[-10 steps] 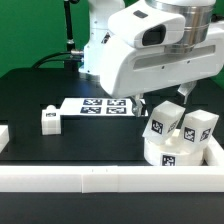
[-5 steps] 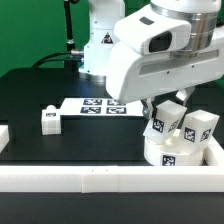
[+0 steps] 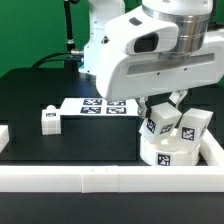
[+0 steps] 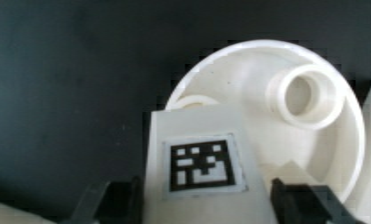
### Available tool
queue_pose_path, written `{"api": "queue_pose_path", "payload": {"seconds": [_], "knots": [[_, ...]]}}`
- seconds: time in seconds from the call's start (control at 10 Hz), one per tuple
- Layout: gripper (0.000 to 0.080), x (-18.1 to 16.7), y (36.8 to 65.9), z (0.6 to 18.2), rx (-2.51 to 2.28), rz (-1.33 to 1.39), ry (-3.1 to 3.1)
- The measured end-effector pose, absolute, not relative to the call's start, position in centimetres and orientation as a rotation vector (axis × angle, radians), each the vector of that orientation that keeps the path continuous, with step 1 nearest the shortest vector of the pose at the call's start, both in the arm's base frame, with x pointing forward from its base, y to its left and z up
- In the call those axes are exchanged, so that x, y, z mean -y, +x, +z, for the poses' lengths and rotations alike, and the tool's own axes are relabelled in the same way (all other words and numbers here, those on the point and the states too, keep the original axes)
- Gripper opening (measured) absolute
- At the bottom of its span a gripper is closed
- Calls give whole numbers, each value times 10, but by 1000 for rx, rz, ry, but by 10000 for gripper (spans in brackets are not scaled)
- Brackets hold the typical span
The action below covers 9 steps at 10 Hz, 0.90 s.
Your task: Assemble stool
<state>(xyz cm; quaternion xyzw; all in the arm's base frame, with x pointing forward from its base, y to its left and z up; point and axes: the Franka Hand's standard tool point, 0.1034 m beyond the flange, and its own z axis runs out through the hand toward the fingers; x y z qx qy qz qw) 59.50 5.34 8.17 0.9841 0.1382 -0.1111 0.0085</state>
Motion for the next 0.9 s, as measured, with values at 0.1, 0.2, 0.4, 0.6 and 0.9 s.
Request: {"api": "queue_pose_path", "payload": {"seconds": [0.1,0.2,0.4,0.6,0.9], "knots": [[344,-52,597,81,-249,-299,3085],[344,-52,596,81,-110,-248,3089],[344,-54,592,81,368,-108,3067],[344,-56,589,81,740,17,3017],[344,-64,586,77,1243,67,2878]]}}
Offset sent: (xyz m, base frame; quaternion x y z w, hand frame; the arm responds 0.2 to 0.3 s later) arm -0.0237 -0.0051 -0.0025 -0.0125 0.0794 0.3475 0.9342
